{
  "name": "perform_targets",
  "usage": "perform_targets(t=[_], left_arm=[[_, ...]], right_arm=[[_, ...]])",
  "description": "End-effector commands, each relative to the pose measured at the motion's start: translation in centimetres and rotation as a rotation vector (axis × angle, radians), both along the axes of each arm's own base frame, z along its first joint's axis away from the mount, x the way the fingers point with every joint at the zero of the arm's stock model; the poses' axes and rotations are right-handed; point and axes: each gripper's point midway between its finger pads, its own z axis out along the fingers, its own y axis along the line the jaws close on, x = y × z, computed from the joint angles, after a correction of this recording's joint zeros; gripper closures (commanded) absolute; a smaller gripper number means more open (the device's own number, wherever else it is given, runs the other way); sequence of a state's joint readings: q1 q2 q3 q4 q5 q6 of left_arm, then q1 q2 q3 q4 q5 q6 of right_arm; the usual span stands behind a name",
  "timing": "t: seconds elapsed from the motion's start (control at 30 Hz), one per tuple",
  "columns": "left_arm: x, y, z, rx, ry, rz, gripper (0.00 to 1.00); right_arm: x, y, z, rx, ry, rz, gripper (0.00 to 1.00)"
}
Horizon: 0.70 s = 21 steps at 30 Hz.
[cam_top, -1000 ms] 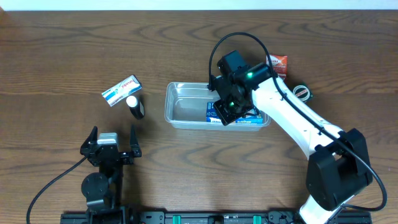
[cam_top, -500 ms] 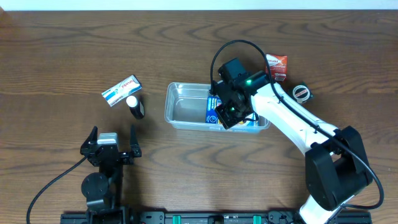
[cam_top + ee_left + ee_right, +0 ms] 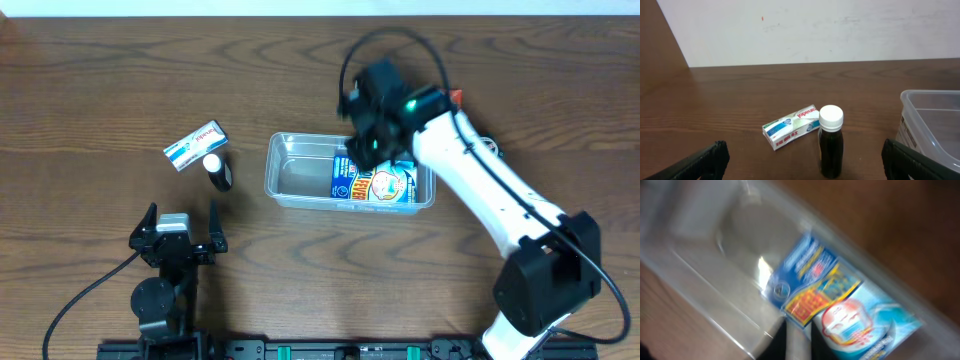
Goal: Pack container
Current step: 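Move the right gripper to the red packet and grasp it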
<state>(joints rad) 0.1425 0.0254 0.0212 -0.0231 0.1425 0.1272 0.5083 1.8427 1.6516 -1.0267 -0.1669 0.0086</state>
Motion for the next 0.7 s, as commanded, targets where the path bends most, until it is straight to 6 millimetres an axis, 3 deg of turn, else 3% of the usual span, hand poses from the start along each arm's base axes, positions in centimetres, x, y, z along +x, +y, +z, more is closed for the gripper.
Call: perform_targets(t=[0.0,0.07,0.1,0.17,0.27,0.47,0.67], left_arm=[[-0.1,0.0,-1.6,-0.017,0.049,-0.001,0.02],[-0.1,0.0,-1.6,-0.017,0.049,-0.001,0.02],[-0.1,0.0,-1.6,-0.017,0.049,-0.001,0.02],[-0.1,0.0,-1.6,-0.017,0.049,-0.001,0.02],[-0.1,0.0,-1.6,-0.017,0.049,-0.001,0.02],[-0.1,0.0,-1.6,-0.017,0.049,-0.001,0.02],[-0.1,0.0,-1.6,-0.017,0.049,-0.001,0.02]], right_arm=[[3.5,-1.2,6.0,0.031,-0.163,-0.055,0.68],[5.5,-2.7,8.4,0.040,-0.236,-0.107,0.58],[6.2,-3.4,9.1,0.038,-0.259,-0.135,0.43],[7.9,-5.6,10.3,0.032,-0.307,-0.202,0.01],[10.0,-8.4,11.1,0.044,-0.357,-0.274,0.00],[11.8,-13.3,10.7,0.029,-0.372,-0.381,0.01],[14.2,-18.2,8.3,0.017,-0.348,-0.546,0.02]])
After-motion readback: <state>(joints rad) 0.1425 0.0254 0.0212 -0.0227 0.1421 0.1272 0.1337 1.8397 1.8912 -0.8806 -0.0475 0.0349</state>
